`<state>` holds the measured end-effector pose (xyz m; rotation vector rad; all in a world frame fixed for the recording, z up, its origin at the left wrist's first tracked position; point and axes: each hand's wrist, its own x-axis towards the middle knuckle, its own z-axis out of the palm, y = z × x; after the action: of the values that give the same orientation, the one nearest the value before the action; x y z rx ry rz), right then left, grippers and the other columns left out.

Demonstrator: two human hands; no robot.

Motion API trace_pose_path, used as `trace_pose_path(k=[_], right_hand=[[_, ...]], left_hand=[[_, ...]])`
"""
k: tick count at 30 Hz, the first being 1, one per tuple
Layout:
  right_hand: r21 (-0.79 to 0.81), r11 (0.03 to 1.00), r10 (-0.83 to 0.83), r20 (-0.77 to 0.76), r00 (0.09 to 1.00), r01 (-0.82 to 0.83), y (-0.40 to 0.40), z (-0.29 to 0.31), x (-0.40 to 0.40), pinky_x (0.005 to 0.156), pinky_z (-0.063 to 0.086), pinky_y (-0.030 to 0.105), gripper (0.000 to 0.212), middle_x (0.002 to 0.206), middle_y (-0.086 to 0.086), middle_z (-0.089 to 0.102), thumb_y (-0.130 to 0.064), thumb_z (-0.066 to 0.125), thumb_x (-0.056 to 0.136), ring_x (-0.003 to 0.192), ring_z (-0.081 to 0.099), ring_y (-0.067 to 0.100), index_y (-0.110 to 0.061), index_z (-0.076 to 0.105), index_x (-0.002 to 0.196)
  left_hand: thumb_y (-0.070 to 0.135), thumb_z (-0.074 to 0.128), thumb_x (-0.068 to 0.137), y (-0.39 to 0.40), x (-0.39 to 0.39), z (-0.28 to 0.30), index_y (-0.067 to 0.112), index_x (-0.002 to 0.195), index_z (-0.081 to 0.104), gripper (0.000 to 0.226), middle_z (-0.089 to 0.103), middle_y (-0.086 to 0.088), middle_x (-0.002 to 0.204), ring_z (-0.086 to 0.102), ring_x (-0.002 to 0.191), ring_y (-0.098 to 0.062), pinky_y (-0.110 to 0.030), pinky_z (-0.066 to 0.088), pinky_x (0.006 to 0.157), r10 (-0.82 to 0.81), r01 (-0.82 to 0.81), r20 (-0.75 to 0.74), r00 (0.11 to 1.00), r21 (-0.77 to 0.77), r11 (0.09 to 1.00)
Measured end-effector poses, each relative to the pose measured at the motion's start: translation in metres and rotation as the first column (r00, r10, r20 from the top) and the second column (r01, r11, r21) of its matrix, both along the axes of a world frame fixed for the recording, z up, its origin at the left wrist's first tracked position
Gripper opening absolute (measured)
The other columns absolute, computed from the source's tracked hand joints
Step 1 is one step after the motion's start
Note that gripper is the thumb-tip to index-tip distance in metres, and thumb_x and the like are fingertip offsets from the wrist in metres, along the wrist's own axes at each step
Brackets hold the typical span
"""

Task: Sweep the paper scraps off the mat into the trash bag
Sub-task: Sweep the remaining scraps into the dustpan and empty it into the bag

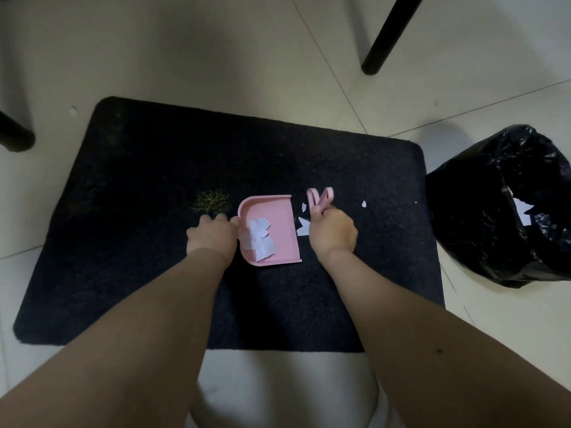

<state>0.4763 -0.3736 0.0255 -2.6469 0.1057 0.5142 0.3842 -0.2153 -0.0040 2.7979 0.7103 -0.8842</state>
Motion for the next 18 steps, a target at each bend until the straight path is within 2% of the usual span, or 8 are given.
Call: trace_pose_path(k=[3, 6, 9, 11, 18], right_hand=[[0.020, 0.998, 0.053, -0.034, 0.998, -0.052, 0.001, -0.001, -0.009, 0.067, 0.033, 0.028, 0.035, 0.093, 0.010, 0.068, -0.040, 0.040, 0.099, 0.085, 0.060, 0.028, -0.016, 0.056, 0.078], [0.040, 0.998, 0.039, 0.011, 0.999, -0.039, -0.005, 0.001, -0.011, 0.068, 0.037, 0.029, 0.035, 0.092, 0.010, 0.068, -0.038, 0.041, 0.098, 0.088, 0.062, 0.031, -0.014, 0.054, 0.076], [0.051, 0.997, -0.067, 0.094, 0.993, 0.062, -0.009, 0.006, -0.007, 0.068, 0.042, 0.031, 0.038, 0.091, 0.009, 0.068, -0.039, 0.039, 0.099, 0.084, 0.062, 0.029, -0.010, 0.061, 0.086], [0.030, 0.994, -0.110, 0.119, 0.987, 0.108, -0.009, 0.006, -0.002, 0.066, 0.038, 0.030, 0.040, 0.091, 0.008, 0.067, -0.039, 0.036, 0.100, 0.081, 0.060, 0.026, -0.010, 0.063, 0.093], [-0.038, 0.988, -0.144, 0.159, 0.977, 0.152, -0.003, 0.007, 0.021, 0.066, 0.036, 0.030, 0.043, 0.097, 0.010, 0.069, -0.039, 0.031, 0.103, 0.087, 0.063, 0.029, -0.011, 0.063, 0.108]], left_hand=[[0.009, 0.043, 0.091, 0.000, 0.001, 0.000, 0.019, 0.131, 0.039, 0.042, 0.046, -0.008, 0.129, 0.039, 0.121, -0.031, -0.043, 0.043, 0.087, 0.001, -0.001, -0.005, 1.000, 0.000, 1.000], [0.007, 0.042, 0.092, 0.000, 0.001, 0.002, 0.018, 0.132, 0.038, 0.042, 0.045, -0.009, 0.129, 0.039, 0.122, -0.032, -0.044, 0.043, 0.088, -0.006, 0.006, -0.011, 1.000, 0.001, 1.000], [0.007, 0.041, 0.092, 0.000, 0.000, 0.002, 0.019, 0.133, 0.037, 0.043, 0.045, -0.009, 0.129, 0.039, 0.122, -0.033, -0.044, 0.042, 0.088, -0.005, 0.005, -0.011, 1.000, -0.003, 1.000], [0.008, 0.042, 0.092, 0.000, 0.000, 0.003, 0.019, 0.133, 0.037, 0.043, 0.045, -0.009, 0.129, 0.038, 0.122, -0.033, -0.044, 0.042, 0.088, -0.005, 0.005, -0.013, 1.000, -0.008, 1.000], [0.007, 0.043, 0.091, 0.003, 0.001, 0.004, 0.018, 0.132, 0.037, 0.044, 0.046, -0.008, 0.127, 0.039, 0.121, -0.032, -0.043, 0.043, 0.087, -0.025, 0.025, 0.019, 1.000, -0.006, 1.000]])
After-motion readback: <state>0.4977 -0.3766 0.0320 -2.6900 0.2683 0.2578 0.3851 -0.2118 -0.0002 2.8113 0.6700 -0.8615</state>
